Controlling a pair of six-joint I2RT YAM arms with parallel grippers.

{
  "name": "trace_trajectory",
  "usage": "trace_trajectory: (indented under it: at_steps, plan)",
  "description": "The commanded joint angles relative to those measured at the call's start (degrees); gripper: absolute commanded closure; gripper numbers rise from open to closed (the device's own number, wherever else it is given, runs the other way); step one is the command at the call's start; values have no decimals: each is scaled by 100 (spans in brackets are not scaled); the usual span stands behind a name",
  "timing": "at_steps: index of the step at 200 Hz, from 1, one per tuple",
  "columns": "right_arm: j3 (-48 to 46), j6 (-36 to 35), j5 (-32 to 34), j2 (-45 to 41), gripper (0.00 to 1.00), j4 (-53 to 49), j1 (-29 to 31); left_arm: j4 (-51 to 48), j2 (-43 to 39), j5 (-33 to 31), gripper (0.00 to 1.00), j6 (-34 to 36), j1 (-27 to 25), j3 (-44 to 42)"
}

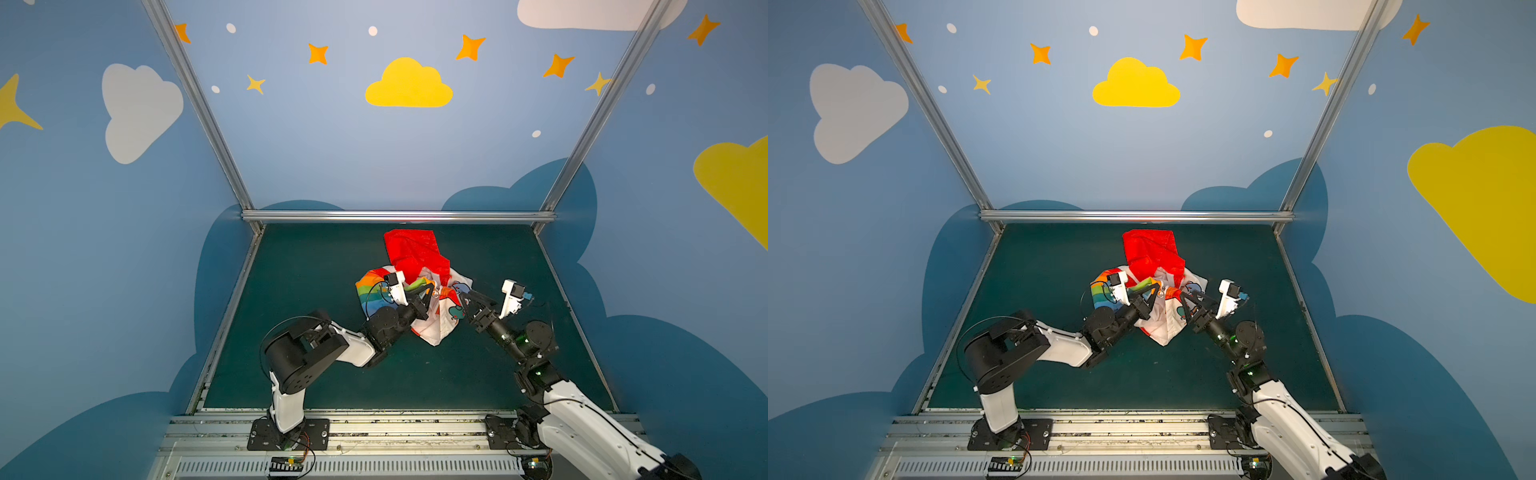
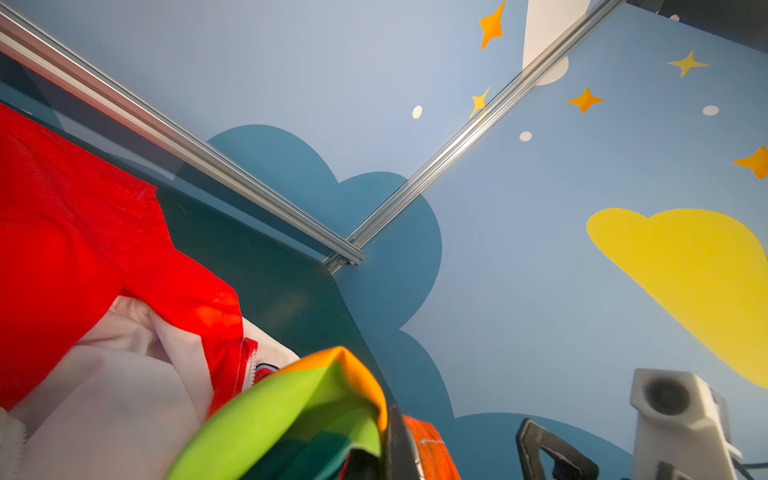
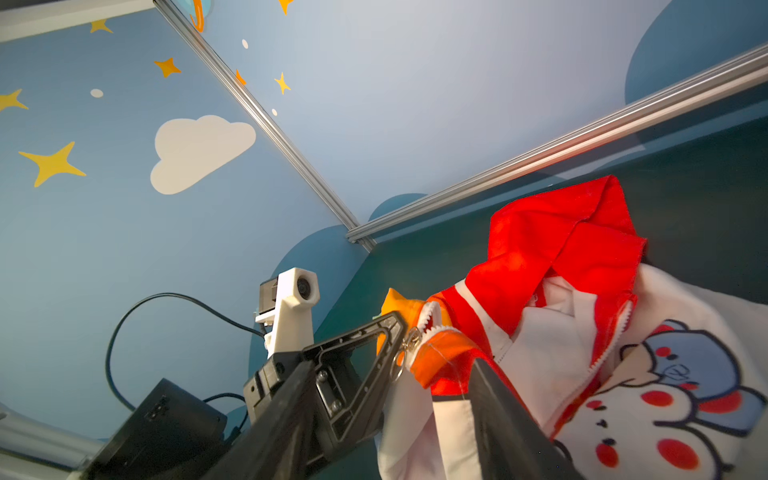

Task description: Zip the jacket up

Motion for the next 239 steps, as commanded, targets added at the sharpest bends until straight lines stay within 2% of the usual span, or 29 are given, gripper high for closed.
trace_trajectory:
  at_steps: [1, 39, 72, 90, 104, 138, 152, 203, 224, 239]
  plan:
    - [261, -1320, 12, -404, 43, -1671, 7, -11, -40, -103, 97, -353, -26, -80]
    - [1119, -3974, -255, -168, 51, -3194, 88, -267, -169, -220, 97, -452, -54, -55]
    - [1512, -5974, -271, 166, 54, -3450, 477, -219, -133, -212, 97, -549, -56, 11]
    - [1791, -6658, -434, 434, 54, -3790, 605, -351, -159, -248, 97, -793, -47, -42]
    - [2044, -7020, -710, 679, 57, -4088, 637, -669, -265, -302, 97, -1114, -48, -105]
    - [2601, -7495, -954, 1205, 77, -4541, 739, -1188, -586, -195, 97, -1211, -63, -187]
    - [2818, -7661, -901, 1381, 81, -4751, 832, -1344, -741, -182, 97, -1180, -60, -259]
    - [2984, -8148, -521, 1657, 70, -4780, 1093, -1724, -1141, -44, 97, -1310, -74, -455]
    - [2972, -8297, -332, 1737, 59, -4652, 1191, -1754, -1178, 42, 97, -1371, -81, -468]
    - [2968, -8304, -284, 1793, 56, -4514, 1225, -1785, -1207, 64, 97, -1388, -85, -445]
